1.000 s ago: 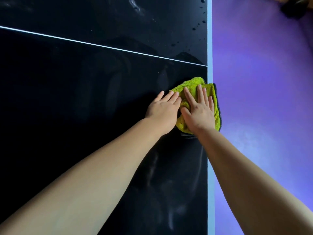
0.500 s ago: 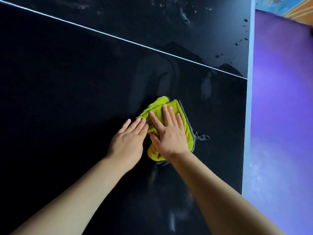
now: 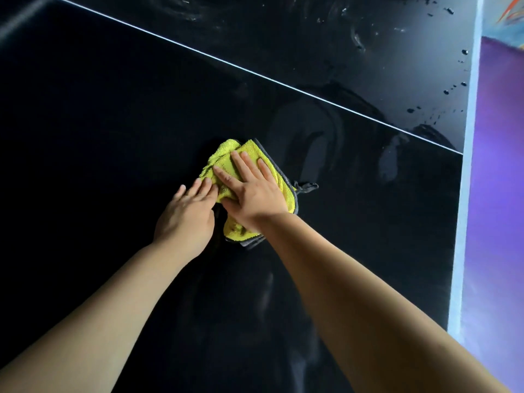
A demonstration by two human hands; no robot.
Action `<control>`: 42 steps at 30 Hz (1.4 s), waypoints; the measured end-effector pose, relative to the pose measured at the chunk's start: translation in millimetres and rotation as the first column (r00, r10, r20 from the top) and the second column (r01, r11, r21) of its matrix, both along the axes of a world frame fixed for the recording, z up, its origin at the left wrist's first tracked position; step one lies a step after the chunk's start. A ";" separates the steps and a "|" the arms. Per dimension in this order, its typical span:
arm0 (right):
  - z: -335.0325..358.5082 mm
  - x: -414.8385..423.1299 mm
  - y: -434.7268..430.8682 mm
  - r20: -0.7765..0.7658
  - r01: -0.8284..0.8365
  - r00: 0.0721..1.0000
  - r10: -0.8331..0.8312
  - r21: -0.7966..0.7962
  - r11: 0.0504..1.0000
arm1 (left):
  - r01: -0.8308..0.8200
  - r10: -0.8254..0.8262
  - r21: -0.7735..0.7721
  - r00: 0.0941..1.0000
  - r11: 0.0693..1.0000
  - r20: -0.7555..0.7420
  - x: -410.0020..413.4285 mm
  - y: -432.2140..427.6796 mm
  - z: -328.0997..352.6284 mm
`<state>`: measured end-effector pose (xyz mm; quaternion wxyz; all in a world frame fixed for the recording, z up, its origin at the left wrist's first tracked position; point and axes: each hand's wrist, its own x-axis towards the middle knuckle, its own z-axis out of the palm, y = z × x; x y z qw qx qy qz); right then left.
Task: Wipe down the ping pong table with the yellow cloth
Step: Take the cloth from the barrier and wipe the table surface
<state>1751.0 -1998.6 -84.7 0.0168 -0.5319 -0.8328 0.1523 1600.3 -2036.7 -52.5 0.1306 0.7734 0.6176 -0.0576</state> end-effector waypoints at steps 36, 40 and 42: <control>-2.7 207.5 83.3 0.038 0.731 0.682 -0.730 -0.008 0.683 | 0.513 -0.504 0.129 0.859 0.849 -0.096 240.1 166.1 -11.4; -2.7 150.3 123.2 0.032 0.649 0.760 -0.649 -0.004 0.761 | 0.440 -0.425 0.135 0.896 0.888 -0.129 178.4 196.4 -9.5; -3.0 120.7 144.1 0.028 0.599 0.800 -0.599 -0.002 0.800 | 0.389 -0.370 0.133 0.917 0.912 -0.149 147.1 210.2 -10.4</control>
